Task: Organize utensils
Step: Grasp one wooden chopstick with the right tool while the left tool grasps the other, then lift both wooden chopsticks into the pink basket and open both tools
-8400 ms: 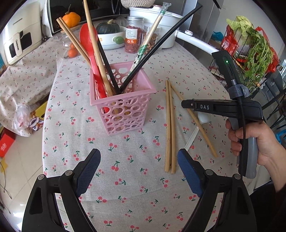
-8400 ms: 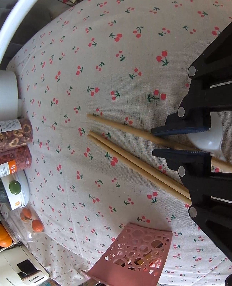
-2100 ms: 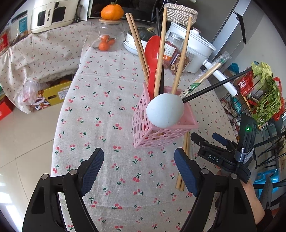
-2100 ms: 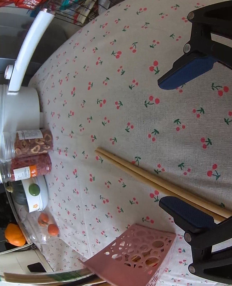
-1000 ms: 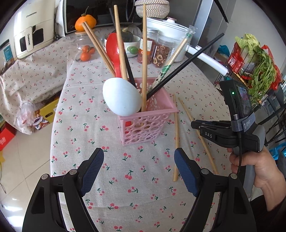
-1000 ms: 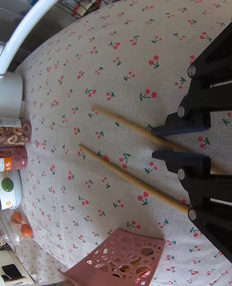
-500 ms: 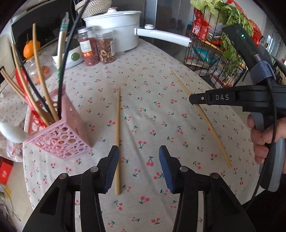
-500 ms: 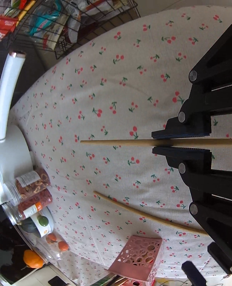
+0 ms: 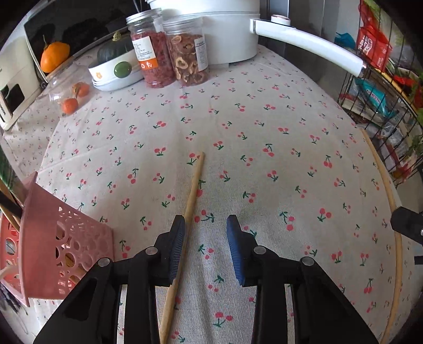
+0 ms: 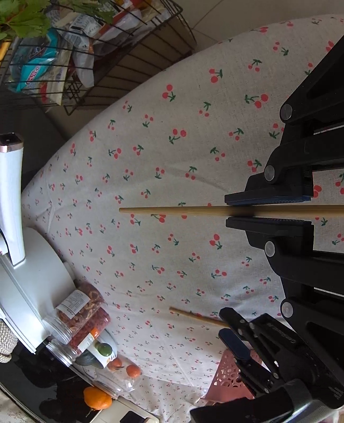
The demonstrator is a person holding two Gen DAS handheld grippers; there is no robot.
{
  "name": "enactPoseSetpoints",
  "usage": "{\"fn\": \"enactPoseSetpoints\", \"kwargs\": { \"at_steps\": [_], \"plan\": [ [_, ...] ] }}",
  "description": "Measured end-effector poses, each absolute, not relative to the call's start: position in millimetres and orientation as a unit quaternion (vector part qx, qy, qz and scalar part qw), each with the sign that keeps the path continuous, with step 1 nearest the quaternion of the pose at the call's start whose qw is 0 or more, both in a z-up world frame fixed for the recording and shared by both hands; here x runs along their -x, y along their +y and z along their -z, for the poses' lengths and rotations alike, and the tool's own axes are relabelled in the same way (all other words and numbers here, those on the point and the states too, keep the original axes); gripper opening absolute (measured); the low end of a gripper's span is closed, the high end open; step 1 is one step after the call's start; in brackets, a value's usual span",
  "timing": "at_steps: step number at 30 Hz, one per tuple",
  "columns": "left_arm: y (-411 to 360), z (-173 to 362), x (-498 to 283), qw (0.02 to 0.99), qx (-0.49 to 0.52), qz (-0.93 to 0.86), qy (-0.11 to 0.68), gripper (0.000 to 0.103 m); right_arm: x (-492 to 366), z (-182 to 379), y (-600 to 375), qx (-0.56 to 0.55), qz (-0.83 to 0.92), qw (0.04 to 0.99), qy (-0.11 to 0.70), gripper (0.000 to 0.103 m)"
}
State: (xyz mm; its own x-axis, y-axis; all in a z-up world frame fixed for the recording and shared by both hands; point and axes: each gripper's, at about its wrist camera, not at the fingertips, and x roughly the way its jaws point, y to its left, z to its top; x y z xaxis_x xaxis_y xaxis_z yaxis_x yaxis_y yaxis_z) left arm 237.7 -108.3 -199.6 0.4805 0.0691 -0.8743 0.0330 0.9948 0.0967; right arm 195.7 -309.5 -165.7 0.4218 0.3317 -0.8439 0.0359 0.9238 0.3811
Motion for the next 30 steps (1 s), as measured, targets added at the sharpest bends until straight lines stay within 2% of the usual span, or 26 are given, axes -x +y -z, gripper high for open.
{"fn": "enactPoseSetpoints", "kwargs": {
  "at_steps": [9,11,13,17,23,30],
  "plan": [
    [-96,204,-245,0.851,0.002,-0.011,0.526,0.033,-197,163,-305,-0.189,-0.114,0.821,0.527,0.006],
    [-98,204,-242,0.849,-0.006,-0.008,0.528,0.027,-196,163,-306,-0.191,-0.114,0.821,0.526,0.006],
    [-102,203,-239,0.847,-0.019,0.001,0.531,0.014,-195,162,-308,-0.192,-0.112,0.821,0.525,0.006],
    [-109,202,-232,0.84,-0.044,0.013,0.541,0.007,-192,160,-307,-0.194,-0.11,0.822,0.524,0.006],
    [-105,184,-208,0.835,-0.007,0.052,0.548,0.006,-183,153,-305,-0.196,-0.114,0.828,0.513,0.006],
    [-91,128,-159,0.86,0.0,0.108,0.499,0.006,-161,123,-295,-0.202,-0.128,0.85,0.469,0.006]
  ]
}}
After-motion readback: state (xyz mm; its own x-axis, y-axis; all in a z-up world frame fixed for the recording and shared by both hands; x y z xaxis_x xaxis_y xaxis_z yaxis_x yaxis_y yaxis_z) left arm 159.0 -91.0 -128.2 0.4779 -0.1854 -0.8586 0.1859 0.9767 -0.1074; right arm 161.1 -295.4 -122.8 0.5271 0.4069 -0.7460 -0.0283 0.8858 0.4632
